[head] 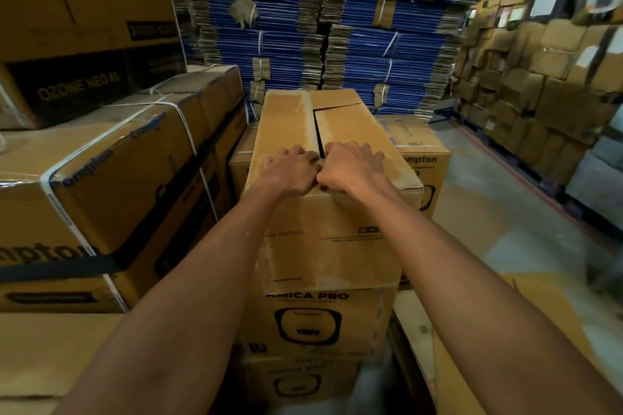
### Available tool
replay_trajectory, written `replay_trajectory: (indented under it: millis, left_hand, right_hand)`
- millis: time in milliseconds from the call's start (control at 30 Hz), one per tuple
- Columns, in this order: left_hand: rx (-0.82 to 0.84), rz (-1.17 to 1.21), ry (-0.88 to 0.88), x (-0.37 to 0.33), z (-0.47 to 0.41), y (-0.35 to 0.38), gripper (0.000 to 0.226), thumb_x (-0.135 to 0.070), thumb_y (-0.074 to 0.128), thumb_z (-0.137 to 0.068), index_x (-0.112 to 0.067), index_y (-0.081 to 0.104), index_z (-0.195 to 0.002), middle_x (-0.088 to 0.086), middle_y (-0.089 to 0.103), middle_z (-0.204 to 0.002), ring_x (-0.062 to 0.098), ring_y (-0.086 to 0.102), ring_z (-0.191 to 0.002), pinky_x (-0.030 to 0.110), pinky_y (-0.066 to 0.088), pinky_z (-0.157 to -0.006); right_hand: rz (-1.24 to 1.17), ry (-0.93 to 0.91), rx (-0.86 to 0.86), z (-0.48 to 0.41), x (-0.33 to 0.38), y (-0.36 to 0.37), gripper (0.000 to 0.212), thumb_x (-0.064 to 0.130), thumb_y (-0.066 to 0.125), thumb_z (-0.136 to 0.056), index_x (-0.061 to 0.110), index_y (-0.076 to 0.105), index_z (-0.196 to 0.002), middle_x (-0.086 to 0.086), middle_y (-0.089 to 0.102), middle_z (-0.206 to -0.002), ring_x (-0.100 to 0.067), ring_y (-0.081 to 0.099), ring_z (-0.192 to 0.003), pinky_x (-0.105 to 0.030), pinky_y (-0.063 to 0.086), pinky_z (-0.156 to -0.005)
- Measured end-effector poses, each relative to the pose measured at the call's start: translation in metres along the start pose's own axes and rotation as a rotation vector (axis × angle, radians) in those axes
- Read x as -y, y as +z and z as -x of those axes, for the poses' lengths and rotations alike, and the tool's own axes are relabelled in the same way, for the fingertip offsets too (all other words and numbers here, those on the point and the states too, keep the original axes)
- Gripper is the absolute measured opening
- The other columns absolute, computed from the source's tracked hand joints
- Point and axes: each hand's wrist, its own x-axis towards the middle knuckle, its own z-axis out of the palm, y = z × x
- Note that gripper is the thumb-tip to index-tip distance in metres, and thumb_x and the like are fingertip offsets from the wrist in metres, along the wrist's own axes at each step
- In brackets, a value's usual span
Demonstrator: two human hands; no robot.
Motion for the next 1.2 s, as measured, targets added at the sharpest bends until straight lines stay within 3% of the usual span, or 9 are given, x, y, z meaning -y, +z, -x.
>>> replay_trajectory:
  millis: [233,367,533,633,700,833,933,1067,1200]
  left_hand:
    - [-0.018,-0.035,0.037,0.005,0.002,0.005,0.046,-0.038,0.04,-0.104,-0.027,0.044,-0.149,0.007,0.042,-0.15,0.035,0.041,-0.133,0.056,0.034,-0.106]
    - [-0.042,0.007,0.028,0.004,0.005,0.001,0.046,-0.041,0.033,-0.106,-0.027,0.044,-0.149,0.006,0.04,-0.153,0.032,0.039,-0.135,0.054,0.032,-0.105]
    - [-0.07,0.02,0.048,0.004,0.006,0.001,0.057,-0.062,0.025,-0.103,-0.04,0.034,-0.154,0.005,0.04,-0.149,0.03,0.04,-0.132,0.051,0.033,-0.103]
    - [-0.09,0.023,0.057,0.004,0.004,-0.001,0.067,-0.076,0.02,-0.096,-0.045,0.031,-0.154,0.006,0.042,-0.145,0.031,0.039,-0.132,0.051,0.03,-0.104]
    - [-0.068,0.015,0.066,0.0,0.001,-0.006,0.067,-0.076,0.022,-0.096,-0.043,0.033,-0.154,0.009,0.043,-0.144,0.031,0.041,-0.132,0.053,0.029,-0.106]
    - [0.1,0.091,0.148,-0.031,-0.014,-0.025,0.054,-0.067,0.04,-0.095,-0.037,0.053,-0.138,0.002,0.054,-0.142,0.023,0.047,-0.124,0.059,0.026,-0.111]
    - [0.255,0.222,0.123,-0.05,-0.023,-0.032,0.079,-0.085,0.059,-0.063,-0.036,0.062,-0.125,-0.001,0.063,-0.13,0.022,0.055,-0.114,0.056,0.036,-0.109]
    - [0.129,0.392,0.036,-0.051,-0.041,-0.032,0.086,-0.077,0.08,-0.026,-0.033,0.073,-0.099,-0.005,0.071,-0.101,0.021,0.062,-0.101,0.047,0.049,-0.099]
    - [-0.042,0.317,0.068,-0.053,-0.026,-0.046,0.088,-0.07,0.09,-0.043,-0.03,0.058,-0.115,-0.004,0.058,-0.118,0.023,0.051,-0.116,0.044,0.035,-0.102]
  right_hand:
    - [0.203,-0.04,0.067,-0.012,0.013,0.001,0.042,0.036,0.058,-0.093,0.025,0.055,-0.133,-0.008,0.055,-0.133,-0.037,0.046,-0.125,-0.053,0.04,-0.099]
    - [0.372,-0.082,-0.052,-0.015,0.015,-0.001,0.032,0.033,0.053,-0.098,0.021,0.062,-0.126,-0.008,0.057,-0.124,-0.036,0.055,-0.114,-0.052,0.05,-0.092]
    - [0.402,-0.209,-0.101,-0.017,0.0,-0.027,0.027,0.037,0.069,-0.091,0.02,0.067,-0.112,-0.003,0.062,-0.105,-0.025,0.06,-0.096,-0.039,0.049,-0.077]
    - [0.304,-0.296,-0.1,-0.021,-0.012,-0.065,0.004,0.019,0.067,-0.093,0.019,0.065,-0.096,-0.003,0.061,-0.102,-0.023,0.054,-0.089,-0.04,0.048,-0.076]
    - [0.284,-0.361,-0.089,-0.021,-0.016,-0.076,0.011,0.01,0.063,-0.093,0.021,0.065,-0.093,-0.005,0.059,-0.103,-0.023,0.055,-0.088,-0.038,0.047,-0.072]
    - [0.355,-0.388,-0.13,-0.021,-0.018,-0.06,0.017,0.006,0.061,-0.093,0.015,0.072,-0.103,-0.01,0.064,-0.103,-0.028,0.06,-0.088,-0.038,0.043,-0.069]
    - [0.337,-0.381,-0.177,-0.023,-0.023,-0.057,0.021,0.009,0.059,-0.093,0.017,0.074,-0.106,-0.01,0.067,-0.102,-0.031,0.063,-0.094,-0.039,0.04,-0.071]
    - [0.238,-0.307,-0.222,-0.026,-0.036,-0.066,0.019,0.015,0.057,-0.096,0.02,0.072,-0.105,-0.005,0.054,-0.093,-0.03,0.054,-0.091,-0.042,0.035,-0.075]
    - [0.178,-0.23,-0.21,-0.034,-0.043,-0.086,0.015,0.027,0.055,-0.097,0.022,0.068,-0.103,-0.006,0.054,-0.098,-0.034,0.058,-0.099,-0.046,0.04,-0.079]
